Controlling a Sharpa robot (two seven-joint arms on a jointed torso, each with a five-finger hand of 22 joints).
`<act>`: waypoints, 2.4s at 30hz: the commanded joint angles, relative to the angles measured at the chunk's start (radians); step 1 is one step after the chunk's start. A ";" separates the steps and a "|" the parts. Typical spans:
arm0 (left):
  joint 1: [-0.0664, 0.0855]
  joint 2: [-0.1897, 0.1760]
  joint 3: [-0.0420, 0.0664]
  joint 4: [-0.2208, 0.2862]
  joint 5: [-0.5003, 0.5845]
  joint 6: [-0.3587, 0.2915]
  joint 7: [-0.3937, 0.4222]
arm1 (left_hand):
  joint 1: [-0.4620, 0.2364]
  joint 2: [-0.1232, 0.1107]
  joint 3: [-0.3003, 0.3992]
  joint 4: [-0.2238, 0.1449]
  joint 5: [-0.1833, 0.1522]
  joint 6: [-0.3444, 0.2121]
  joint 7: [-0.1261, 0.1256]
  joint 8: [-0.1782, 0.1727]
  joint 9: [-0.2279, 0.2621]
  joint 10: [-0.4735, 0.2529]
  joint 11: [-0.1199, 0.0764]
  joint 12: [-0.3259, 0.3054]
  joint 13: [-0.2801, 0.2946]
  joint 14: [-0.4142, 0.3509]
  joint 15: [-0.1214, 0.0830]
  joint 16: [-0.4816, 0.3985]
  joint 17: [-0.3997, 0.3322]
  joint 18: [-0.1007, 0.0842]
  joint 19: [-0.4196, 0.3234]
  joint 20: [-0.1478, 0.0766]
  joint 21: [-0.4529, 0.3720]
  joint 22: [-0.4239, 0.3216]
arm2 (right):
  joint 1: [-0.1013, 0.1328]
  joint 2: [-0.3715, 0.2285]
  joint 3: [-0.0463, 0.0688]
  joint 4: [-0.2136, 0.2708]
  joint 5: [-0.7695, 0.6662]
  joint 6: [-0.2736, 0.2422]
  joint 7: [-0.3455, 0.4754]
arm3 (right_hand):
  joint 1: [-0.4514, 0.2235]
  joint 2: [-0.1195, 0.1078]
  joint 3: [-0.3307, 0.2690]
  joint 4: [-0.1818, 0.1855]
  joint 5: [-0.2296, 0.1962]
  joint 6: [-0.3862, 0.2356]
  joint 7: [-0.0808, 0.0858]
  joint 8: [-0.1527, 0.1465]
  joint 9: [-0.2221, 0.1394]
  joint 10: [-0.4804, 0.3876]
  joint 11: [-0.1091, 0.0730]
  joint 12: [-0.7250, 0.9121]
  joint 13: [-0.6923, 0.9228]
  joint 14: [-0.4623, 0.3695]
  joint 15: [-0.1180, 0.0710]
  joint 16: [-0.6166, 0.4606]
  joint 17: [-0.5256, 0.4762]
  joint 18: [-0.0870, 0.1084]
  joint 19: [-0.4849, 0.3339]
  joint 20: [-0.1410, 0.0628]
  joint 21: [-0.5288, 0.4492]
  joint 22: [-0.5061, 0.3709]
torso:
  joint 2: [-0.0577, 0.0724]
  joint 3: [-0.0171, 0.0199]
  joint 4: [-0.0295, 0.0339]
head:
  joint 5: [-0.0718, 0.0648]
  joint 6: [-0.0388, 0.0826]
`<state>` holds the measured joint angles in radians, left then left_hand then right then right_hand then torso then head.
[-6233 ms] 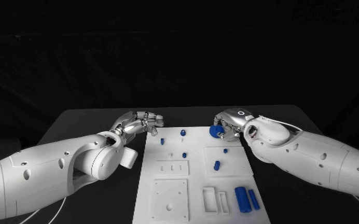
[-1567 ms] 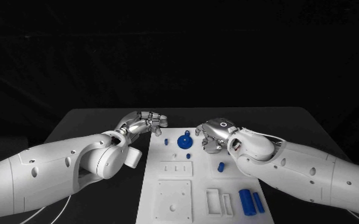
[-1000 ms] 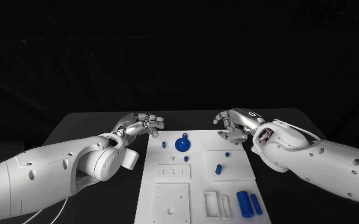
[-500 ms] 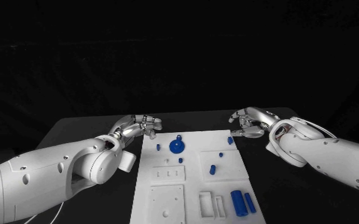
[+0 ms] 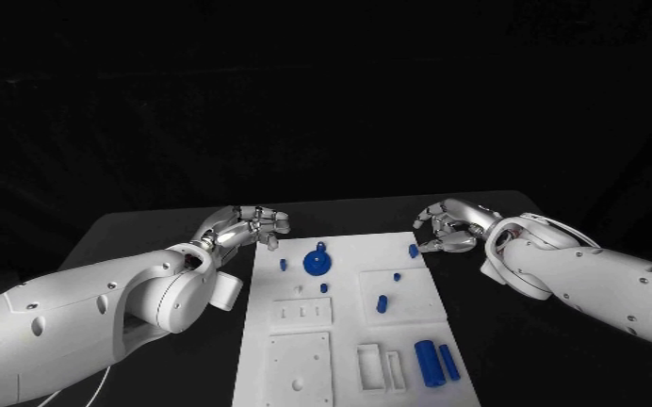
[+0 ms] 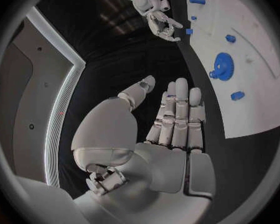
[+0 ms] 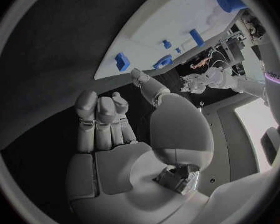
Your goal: Assemble the parts on the task board
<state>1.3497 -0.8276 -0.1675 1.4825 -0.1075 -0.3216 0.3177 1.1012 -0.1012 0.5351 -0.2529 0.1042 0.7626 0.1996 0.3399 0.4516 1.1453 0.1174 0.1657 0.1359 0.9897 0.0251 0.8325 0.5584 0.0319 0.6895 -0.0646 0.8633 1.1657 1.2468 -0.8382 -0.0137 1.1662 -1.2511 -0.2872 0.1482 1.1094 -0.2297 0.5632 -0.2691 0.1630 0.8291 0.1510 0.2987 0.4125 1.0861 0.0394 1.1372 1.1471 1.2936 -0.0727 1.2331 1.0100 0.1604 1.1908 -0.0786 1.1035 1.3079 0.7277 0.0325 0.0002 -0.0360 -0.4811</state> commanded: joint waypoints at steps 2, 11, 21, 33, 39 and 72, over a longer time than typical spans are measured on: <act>0.000 0.001 0.001 0.001 0.001 0.018 0.016 | -0.011 0.000 0.003 0.002 -0.004 -0.003 -0.003 -0.003 0.001 0.002 0.005 -0.005 0.001 -0.006 -0.002 0.003 -0.002 0.018 -0.006 -0.010 0.006 -0.001 | -0.008 0.008 0.001 -0.008 0.011 0.049 0.023 | 0.012 0.001 -0.007 -0.003 0.008 0.002 0.003 -0.004 -0.001 -0.010 0.000 0.004 -0.001 -0.007 0.001 -0.005 0.002 0.101 -0.007 0.005 -0.004 0.013 | 0.000 0.0006 0.0006 | 0.000 -0.005; 0.000 0.000 0.001 0.001 0.001 0.017 0.014 | -0.011 -0.001 0.003 0.001 -0.004 -0.003 -0.003 -0.003 0.002 0.002 0.006 -0.005 0.001 -0.007 -0.001 0.002 -0.002 0.018 -0.007 -0.010 0.006 -0.002 | -0.020 0.014 0.000 -0.021 0.011 0.074 0.022 | 0.020 0.007 -0.021 -0.010 0.050 -0.001 0.003 -0.008 -0.003 -0.018 0.000 0.005 -0.001 -0.011 0.001 -0.008 0.002 0.101 -0.014 0.012 -0.006 0.014 | 0.000 -0.0008 -0.0005 | 0.003 -0.012; -0.001 0.001 0.001 -0.002 0.001 0.017 0.013 | -0.011 0.000 0.003 0.001 -0.004 -0.004 -0.003 -0.004 0.002 0.001 0.006 -0.006 0.001 -0.007 -0.001 0.002 -0.003 0.018 -0.008 -0.010 0.006 -0.002 | -0.037 0.028 0.000 -0.035 0.009 0.063 0.024 | 0.018 0.019 -0.026 -0.005 0.060 0.002 0.005 -0.008 -0.003 -0.018 0.002 0.007 -0.002 -0.010 0.003 -0.008 0.003 0.101 -0.013 0.014 -0.005 0.014 | -0.002 -0.0019 0.0001 | 0.006 -0.016; -0.001 0.000 0.001 0.000 0.001 0.018 0.012 | -0.012 0.000 0.003 0.001 -0.004 -0.004 -0.003 -0.004 0.002 0.001 0.006 -0.006 0.001 -0.008 -0.001 0.002 -0.003 0.018 -0.008 -0.010 0.007 -0.002 | -0.049 0.043 0.000 -0.050 0.021 0.065 0.027 | 0.020 0.053 0.031 0.052 -0.056 0.011 0.005 -0.010 -0.007 -0.018 0.002 0.010 -0.007 -0.007 0.004 -0.009 0.005 0.101 -0.012 0.016 -0.006 0.013 | -0.002 -0.0030 0.0000 | 0.011 -0.017; -0.001 0.000 0.001 0.000 0.001 0.018 0.012 | -0.012 0.001 0.003 0.001 -0.005 -0.004 -0.003 -0.004 0.002 0.001 0.006 -0.006 0.001 -0.008 -0.001 0.002 -0.003 0.018 -0.009 -0.010 0.007 -0.003 | -0.049 0.046 0.000 -0.056 0.021 0.068 0.024 | 0.019 0.066 0.082 0.097 -0.109 0.022 0.003 -0.009 -0.008 -0.018 0.001 0.012 -0.009 -0.006 0.002 -0.010 0.007 0.101 -0.012 0.017 -0.005 0.013 | -0.002 -0.0035 -0.0004 | 0.011 -0.018; -0.002 -0.002 0.000 0.001 0.000 0.017 0.009 | -0.015 0.002 0.003 0.003 -0.004 -0.005 -0.003 -0.004 0.003 0.000 0.007 -0.006 0.001 -0.008 -0.001 0.003 -0.004 0.018 -0.010 -0.009 0.008 -0.004 | -0.059 0.056 -0.001 -0.064 0.018 0.053 0.019 | 0.023 0.075 0.189 0.147 -0.114 0.089 -0.021 0.024 0.005 -0.009 -0.023 0.018 -0.013 -0.002 -0.020 -0.006 0.013 0.101 -0.008 0.011 0.009 0.017 | -0.002 -0.0023 -0.0012 | 0.012 -0.019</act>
<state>1.3478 -0.8298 -0.1677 1.4806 -0.1074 -0.3166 0.3173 1.0933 -0.1013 0.5351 -0.2529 0.1042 0.7626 0.1996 0.3399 0.4529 1.1453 0.1174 0.1657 0.1363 0.9897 0.0251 0.8325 0.5551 0.0387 0.6861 -0.0678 0.8672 1.1631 1.1901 -0.7833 -0.0141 1.1018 -1.2305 -0.2291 0.1625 1.1346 -0.1628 0.7482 -0.1228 0.0543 0.8692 0.1109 0.3164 0.4165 1.0774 0.0263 1.1499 1.1356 1.2916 -0.0856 1.2294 1.0226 0.1614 1.1823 -0.0659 1.1095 1.3080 0.7250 0.0302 -0.0010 -0.0233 -0.4977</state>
